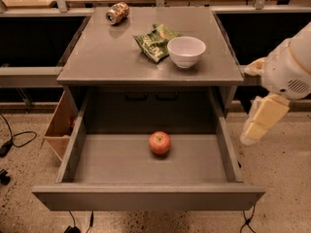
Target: Pick apple from top drawer and place on counter
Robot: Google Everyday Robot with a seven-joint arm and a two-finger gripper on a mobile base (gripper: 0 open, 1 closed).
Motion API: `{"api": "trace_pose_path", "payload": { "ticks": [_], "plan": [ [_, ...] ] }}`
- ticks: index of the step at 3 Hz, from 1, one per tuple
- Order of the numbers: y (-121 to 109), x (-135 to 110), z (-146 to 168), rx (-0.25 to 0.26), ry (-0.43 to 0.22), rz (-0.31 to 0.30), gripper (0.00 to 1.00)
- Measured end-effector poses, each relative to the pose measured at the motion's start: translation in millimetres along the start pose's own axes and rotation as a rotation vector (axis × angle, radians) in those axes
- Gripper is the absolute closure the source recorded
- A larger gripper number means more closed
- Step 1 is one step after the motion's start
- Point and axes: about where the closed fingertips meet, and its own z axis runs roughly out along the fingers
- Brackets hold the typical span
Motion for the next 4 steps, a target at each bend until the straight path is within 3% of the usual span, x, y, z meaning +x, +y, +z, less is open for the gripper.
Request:
{"api": "trace_pose_path", "payload": {
  "ticks": [1,2,3,4],
  "plan": [
    [-32,-19,75,-0.025,-0.150,0.000,0.00],
    [-75,-33,142,-0.013,-0.268,0.038,0.00],
    [-75,-32,145,-0.015,-0.268,0.041,0.00],
    [-62,-36,157,-0.055,-0.271,0.038,0.00]
  ]
}}
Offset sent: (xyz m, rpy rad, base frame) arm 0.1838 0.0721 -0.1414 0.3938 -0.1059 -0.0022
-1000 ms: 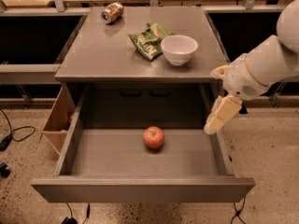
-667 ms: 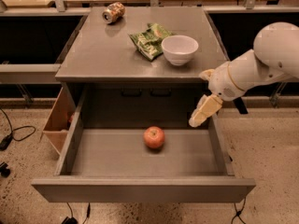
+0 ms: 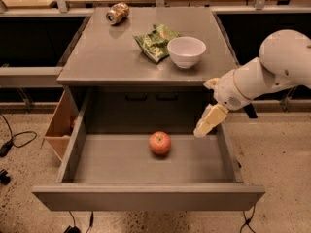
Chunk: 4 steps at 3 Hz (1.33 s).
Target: Pick apple from top drawer and place on counter
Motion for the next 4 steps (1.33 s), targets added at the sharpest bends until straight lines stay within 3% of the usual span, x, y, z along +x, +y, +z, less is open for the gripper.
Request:
{"api": "trace_pose_path", "payload": {
  "ticks": [1,3,4],
  "plan": [
    [26,-2,60,-0.050,-0.054,-0.011,0.00],
    [22,-4,141,-0.025,-0.120,-0.066,0.00],
    [29,1,170,-0.029,-0.102,-0.072,0.00]
  ]
}}
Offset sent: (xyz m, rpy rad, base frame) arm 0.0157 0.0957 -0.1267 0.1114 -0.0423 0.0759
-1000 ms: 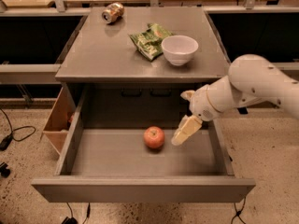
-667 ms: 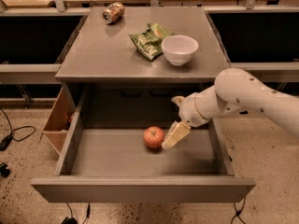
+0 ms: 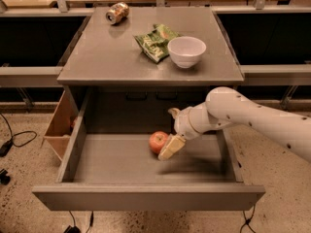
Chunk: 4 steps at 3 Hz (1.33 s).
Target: Pick apple from top drawer and place on counter
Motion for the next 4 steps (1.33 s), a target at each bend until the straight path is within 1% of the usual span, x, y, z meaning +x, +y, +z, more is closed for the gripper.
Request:
{"api": "trace_pose_path", "payload": {
  "ticks": [1,2,3,4],
  "plan": [
    [3,10,27,-0.016,0.016,0.005,0.19],
    [13,13,43,-0.044,-0.001,0.022,0.42],
    [17,-2,38,-0.060,-0.035,0.021,0.66],
    [4,-46,4,-0.056,-0.031,-0.030,0.89]
  ]
}}
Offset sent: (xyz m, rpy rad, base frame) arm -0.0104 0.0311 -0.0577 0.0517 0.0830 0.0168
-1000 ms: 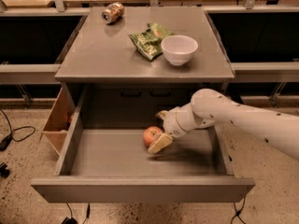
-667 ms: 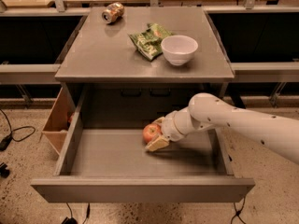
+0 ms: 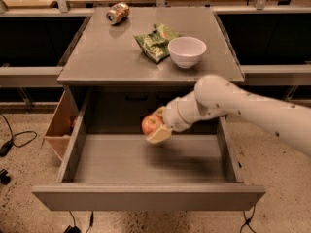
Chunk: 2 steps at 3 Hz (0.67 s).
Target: Pick apple from top drawer and place on counter
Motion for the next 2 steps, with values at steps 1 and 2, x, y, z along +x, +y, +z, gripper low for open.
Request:
{"api": "trace_pose_path", "payload": {
  "ticks": [1,2],
  "plan": [
    [-28,-101,-70,0.035,0.045,-0.135,1.00],
    [-42,-189,-111,0.037,0.086,-0.241,1.00]
  ]
}}
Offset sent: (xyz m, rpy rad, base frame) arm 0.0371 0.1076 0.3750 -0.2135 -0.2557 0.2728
